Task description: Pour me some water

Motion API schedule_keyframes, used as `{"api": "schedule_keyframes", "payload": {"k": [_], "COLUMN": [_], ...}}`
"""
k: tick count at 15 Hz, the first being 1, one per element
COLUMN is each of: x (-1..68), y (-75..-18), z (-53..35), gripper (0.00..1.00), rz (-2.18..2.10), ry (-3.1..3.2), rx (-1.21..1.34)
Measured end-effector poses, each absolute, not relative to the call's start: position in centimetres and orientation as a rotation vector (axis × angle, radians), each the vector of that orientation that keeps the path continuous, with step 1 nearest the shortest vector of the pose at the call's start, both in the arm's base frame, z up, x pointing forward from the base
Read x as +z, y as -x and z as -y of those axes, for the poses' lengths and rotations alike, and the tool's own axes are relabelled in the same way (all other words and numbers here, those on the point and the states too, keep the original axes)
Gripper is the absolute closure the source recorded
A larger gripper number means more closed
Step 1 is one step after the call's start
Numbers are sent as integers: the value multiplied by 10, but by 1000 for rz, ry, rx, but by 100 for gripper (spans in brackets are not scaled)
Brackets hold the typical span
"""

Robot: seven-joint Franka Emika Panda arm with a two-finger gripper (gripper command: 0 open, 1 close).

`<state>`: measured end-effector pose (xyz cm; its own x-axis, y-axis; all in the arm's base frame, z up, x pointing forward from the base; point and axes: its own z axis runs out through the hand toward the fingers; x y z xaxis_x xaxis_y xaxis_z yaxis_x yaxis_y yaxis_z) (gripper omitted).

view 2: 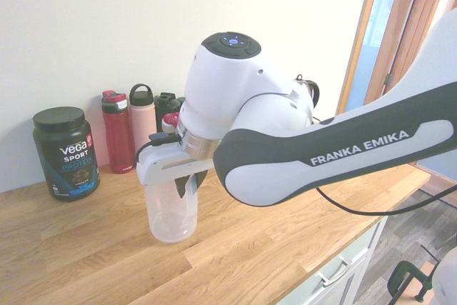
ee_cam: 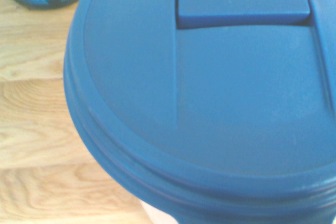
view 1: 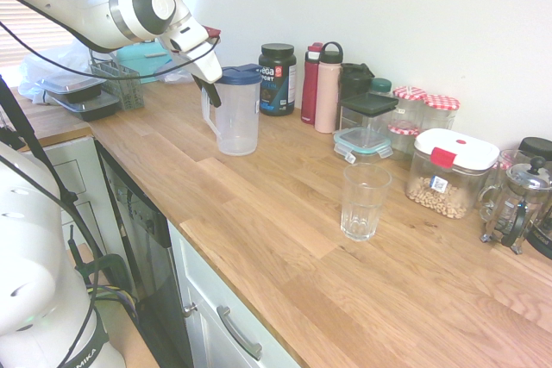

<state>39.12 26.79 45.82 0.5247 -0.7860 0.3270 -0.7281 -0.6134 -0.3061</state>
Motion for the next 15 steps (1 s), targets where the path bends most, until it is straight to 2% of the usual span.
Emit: {"api": "schedule_keyframes", "payload": {"k": [11, 12, 15], "x": [441, 441, 441], "y": [-392, -391, -391], "z": [-257, -257, -258], "gripper": [100, 0, 0], "rz": [-1212, -1204, -1195], "ry": [2600, 2605, 2610], "rx": [-749, -751, -750]}}
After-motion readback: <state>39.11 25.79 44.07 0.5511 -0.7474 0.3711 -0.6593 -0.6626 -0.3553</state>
